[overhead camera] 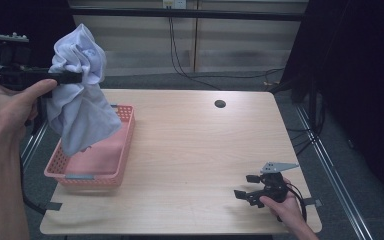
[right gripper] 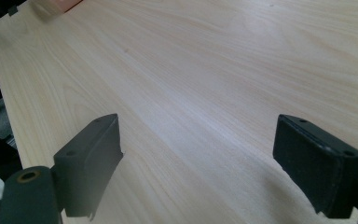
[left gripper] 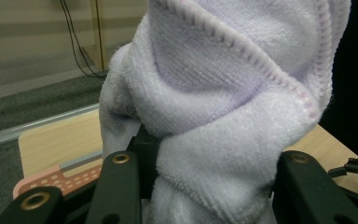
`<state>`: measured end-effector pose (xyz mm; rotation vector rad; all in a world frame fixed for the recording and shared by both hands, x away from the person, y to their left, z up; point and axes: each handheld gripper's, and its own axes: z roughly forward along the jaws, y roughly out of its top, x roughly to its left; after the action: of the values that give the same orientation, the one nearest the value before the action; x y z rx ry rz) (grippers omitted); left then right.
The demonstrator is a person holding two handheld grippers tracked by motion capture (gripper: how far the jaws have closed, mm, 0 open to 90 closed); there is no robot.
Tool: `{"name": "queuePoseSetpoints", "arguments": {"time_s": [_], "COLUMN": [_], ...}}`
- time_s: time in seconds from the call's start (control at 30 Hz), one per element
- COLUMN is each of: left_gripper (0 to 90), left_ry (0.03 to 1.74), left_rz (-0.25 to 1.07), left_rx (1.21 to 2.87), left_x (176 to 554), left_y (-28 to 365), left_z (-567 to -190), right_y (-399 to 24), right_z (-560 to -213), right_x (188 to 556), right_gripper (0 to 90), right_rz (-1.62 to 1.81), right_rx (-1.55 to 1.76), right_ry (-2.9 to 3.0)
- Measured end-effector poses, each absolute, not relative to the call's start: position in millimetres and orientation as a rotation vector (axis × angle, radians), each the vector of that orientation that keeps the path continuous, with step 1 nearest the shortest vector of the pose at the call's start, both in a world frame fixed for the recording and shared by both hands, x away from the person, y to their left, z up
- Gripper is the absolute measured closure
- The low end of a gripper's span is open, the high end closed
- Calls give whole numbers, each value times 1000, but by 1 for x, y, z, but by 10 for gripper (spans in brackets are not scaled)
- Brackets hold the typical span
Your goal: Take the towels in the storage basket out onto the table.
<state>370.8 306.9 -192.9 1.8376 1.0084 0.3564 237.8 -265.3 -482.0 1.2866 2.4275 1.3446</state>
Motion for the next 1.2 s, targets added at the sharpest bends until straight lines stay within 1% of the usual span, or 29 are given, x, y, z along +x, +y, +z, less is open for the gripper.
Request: {"name": "queuePoseSetpoints", "arguments": {"time_s": [0.2,0.33,0.5,0.7,0.8,0.83,0.9,1.2], "left_gripper": [575,574,574,573,572,571,572,567], "left_ry": [1002,952,897,800,774,749,734,656], "left_rz": [365,362,357,333,305,290,282,194], "left_rx": [1816,1821,1836,1866,1863,1882,1887,1986], "left_x": [366,363,363,365,367,368,368,363], "left_y": [302,293,272,237,220,206,200,135], "left_z": [-181,-171,-161,-153,-154,-157,-159,-194], "right_y": [-266,-265,-266,-266,-267,-267,-267,-269], "right_z": [-482,-483,-482,-482,-482,-482,-482,-481], "right_x": [238,239,238,237,238,238,237,237], "right_gripper": [148,149,149,149,149,149,149,149], "right_rz": [1349,1348,1345,1349,1347,1348,1345,1346], "right_rx": [1295,1297,1292,1291,1284,1282,1288,1290], "right_ry": [2422,2432,2427,2431,2433,2432,2431,2423]}}
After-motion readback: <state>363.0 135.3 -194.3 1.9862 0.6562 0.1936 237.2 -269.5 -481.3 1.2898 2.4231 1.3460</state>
